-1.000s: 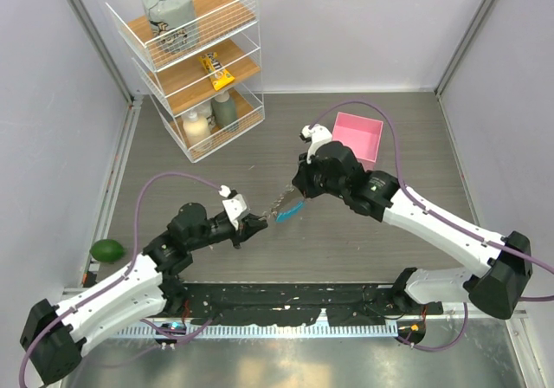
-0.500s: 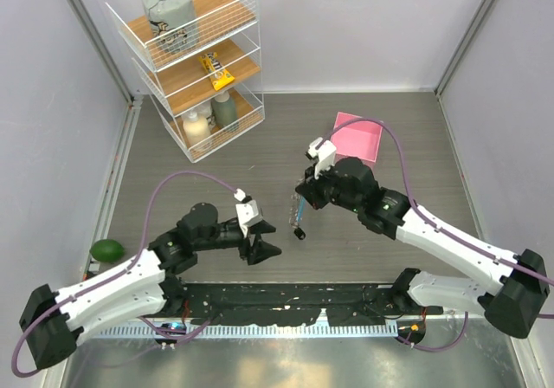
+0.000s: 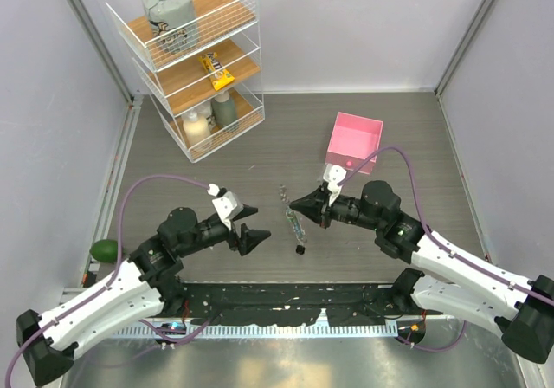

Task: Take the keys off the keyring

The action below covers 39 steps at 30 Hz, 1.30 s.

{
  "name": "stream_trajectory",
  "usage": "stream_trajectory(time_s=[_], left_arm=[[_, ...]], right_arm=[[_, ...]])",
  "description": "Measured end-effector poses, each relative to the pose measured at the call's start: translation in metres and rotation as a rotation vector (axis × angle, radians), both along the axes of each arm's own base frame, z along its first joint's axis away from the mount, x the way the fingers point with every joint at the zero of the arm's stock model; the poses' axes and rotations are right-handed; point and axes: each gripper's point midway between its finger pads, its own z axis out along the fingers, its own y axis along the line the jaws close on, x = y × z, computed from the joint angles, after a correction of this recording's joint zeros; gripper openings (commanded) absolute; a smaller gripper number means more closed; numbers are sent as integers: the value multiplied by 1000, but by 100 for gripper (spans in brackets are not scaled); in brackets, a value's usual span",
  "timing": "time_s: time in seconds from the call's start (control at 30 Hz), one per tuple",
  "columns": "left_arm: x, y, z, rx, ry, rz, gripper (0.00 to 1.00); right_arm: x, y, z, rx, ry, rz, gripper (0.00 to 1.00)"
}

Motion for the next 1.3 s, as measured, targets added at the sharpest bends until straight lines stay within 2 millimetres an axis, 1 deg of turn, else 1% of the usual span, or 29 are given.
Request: stream_trajectory(time_s=[0.07,0.2,0.37,0.53,0.63,0.73,0.93,1.23,1.3], left_arm=[[2,-2,-4,-5,-12,0,73],[-2,-5,-12,-10,-42,-41,68],[-12,-16,-9,-36,-98,-143,69],[-14,-25,-11,-33,-139,-200,69],[-13,-29,-11,-32,-158,-217,68],[-11,-33,-13,-30,-165,-227,64],[-8,-41,-15,-37,-163,-245,61],[-13,-49,0,-98,-173,-284,61],[-16,-51,3,-112,-171,-297,58]], right_arm=[[-8,5,6,17,-20,58,5],[-21,10,17,51,-50,143,5],[-32,13,25,78,-72,207,5],[-39,15,28,90,-75,252,5],[-42,16,31,98,-79,265,5],[-43,18,32,104,-78,283,5],[-46,20,35,121,-66,303,5],[-45,23,35,127,-63,310,5],[-45,23,34,126,-60,311,5]])
